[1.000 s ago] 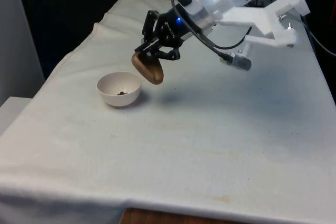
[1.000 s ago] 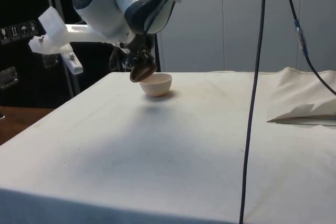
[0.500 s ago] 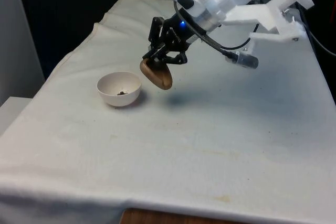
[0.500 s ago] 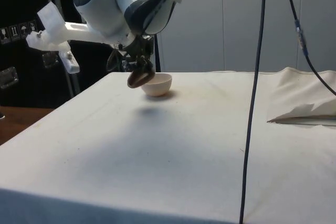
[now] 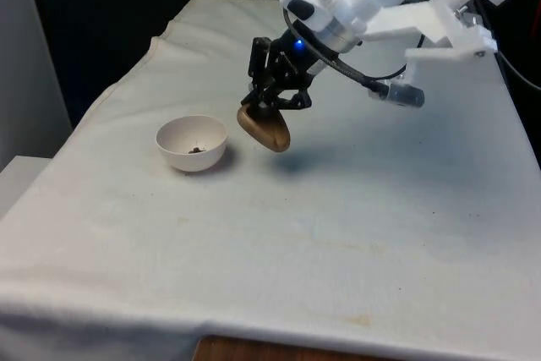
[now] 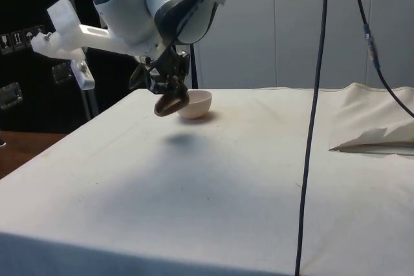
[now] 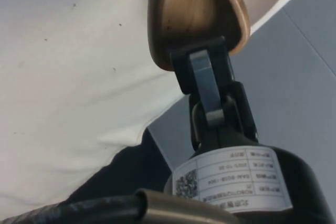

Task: Pour the coffee beans from the cup into the bowl.

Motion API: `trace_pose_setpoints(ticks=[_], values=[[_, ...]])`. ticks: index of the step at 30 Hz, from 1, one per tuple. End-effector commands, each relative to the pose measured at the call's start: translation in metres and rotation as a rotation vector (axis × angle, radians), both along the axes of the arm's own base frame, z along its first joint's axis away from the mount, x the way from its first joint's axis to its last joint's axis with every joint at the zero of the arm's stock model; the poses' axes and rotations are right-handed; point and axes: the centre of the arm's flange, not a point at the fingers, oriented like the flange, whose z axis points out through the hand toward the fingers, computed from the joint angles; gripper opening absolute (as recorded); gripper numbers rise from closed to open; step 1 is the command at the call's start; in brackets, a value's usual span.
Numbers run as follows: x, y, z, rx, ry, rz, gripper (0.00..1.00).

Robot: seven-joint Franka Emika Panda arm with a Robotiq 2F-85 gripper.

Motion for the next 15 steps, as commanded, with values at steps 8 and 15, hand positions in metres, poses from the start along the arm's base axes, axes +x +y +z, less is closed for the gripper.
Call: trace_pose_setpoints(ticks=[8,15], values=[[-0.0036,0.0037,-0.0045,0.061,-0.017,0.000,0.00],[-0.0058,0.0067,-0.0084,0.092,-0.023,0.000,0.00]])
